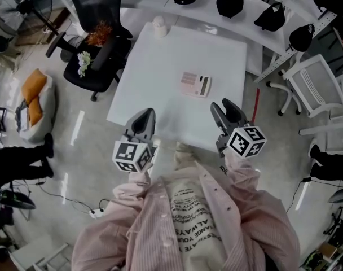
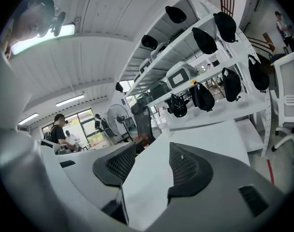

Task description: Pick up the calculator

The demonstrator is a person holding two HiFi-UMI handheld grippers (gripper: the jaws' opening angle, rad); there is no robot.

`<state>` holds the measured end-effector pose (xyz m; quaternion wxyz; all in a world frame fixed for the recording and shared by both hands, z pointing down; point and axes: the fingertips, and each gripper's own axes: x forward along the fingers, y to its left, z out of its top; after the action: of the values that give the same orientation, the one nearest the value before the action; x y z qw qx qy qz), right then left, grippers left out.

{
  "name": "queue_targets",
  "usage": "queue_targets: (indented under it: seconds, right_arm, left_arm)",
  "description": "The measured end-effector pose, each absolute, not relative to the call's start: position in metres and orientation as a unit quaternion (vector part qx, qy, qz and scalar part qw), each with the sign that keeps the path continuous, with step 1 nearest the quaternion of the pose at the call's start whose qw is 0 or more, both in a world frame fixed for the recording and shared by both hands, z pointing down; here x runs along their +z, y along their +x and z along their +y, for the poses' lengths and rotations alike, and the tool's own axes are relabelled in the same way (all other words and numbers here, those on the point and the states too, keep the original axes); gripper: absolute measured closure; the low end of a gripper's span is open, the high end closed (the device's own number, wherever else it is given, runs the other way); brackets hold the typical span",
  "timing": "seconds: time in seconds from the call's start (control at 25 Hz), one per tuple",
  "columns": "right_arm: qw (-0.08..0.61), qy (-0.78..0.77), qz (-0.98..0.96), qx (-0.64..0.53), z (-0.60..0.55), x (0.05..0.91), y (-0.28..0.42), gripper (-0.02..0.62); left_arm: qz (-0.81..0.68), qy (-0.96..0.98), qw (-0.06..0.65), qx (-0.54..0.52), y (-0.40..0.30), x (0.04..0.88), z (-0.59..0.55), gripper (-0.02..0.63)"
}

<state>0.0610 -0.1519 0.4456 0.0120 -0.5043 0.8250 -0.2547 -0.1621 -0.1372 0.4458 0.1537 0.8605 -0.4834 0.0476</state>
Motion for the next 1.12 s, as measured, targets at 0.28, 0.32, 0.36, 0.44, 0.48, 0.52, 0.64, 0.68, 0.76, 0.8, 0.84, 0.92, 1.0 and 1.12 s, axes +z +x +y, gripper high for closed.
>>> queue_targets:
  seconds: [0.28, 0.32, 0.36, 0.44, 0.48, 0.52, 0.64, 0.68, 0.76, 0.8, 0.84, 0.92, 1.0, 1.12]
  right_arm:
    - [-0.004, -0.507, 0.812, -0.288, -0.189, 0.476, 0.068, 0.407]
    - [-0.007, -0.507, 0.810, -0.294, -0.195, 0.482, 0.068, 0.407]
    - [-0.009, -0.508, 0.807, -0.300, -0.200, 0.488, 0.069, 0.407]
    - [-0.012, -0.510, 0.800, -0.315, -0.210, 0.501, 0.072, 0.407]
    - [-0.010, -0.512, 0.796, -0.323, -0.215, 0.506, 0.074, 0.407]
    - [-0.005, -0.513, 0.792, -0.332, -0.220, 0.511, 0.076, 0.407]
    - [0.004, -0.517, 0.780, -0.353, -0.234, 0.525, 0.080, 0.407]
    - [0.002, -0.518, 0.777, -0.357, -0.237, 0.530, 0.081, 0.408]
    - [0.000, -0.521, 0.771, -0.366, -0.243, 0.540, 0.082, 0.407]
    - [-0.002, -0.522, 0.768, -0.371, -0.246, 0.545, 0.083, 0.407]
    - [-0.005, -0.523, 0.765, -0.377, -0.248, 0.551, 0.083, 0.407]
    - [-0.013, -0.524, 0.759, -0.387, -0.252, 0.563, 0.084, 0.407]
    - [-0.020, -0.526, 0.751, -0.399, -0.255, 0.576, 0.084, 0.407]
    - [-0.030, -0.528, 0.739, -0.418, -0.256, 0.596, 0.085, 0.407]
  left_arm:
    - [-0.474, 0.859, 0.182, 0.065, -0.153, 0.472, -0.175, 0.604]
    - [-0.472, 0.859, 0.186, 0.068, -0.151, 0.475, -0.181, 0.604]
    - [-0.470, 0.859, 0.190, 0.072, -0.148, 0.479, -0.187, 0.604]
    - [-0.463, 0.860, 0.196, 0.080, -0.142, 0.486, -0.197, 0.604]
    - [-0.461, 0.861, 0.200, 0.083, -0.140, 0.490, -0.202, 0.604]
    - [-0.459, 0.861, 0.204, 0.087, -0.138, 0.494, -0.207, 0.604]
    - [-0.455, 0.858, 0.218, 0.095, -0.134, 0.507, -0.220, 0.604]
    - [-0.454, 0.857, 0.222, 0.097, -0.133, 0.512, -0.224, 0.604]
    - [-0.452, 0.855, 0.231, 0.103, -0.130, 0.522, -0.231, 0.604]
    - [-0.451, 0.855, 0.235, 0.106, -0.128, 0.526, -0.235, 0.604]
    - [-0.450, 0.854, 0.239, 0.109, -0.126, 0.530, -0.238, 0.604]
    - [-0.447, 0.852, 0.248, 0.115, -0.121, 0.539, -0.244, 0.604]
    - [-0.445, 0.850, 0.256, 0.120, -0.118, 0.547, -0.249, 0.604]
    - [-0.439, 0.847, 0.269, 0.133, -0.113, 0.561, -0.251, 0.604]
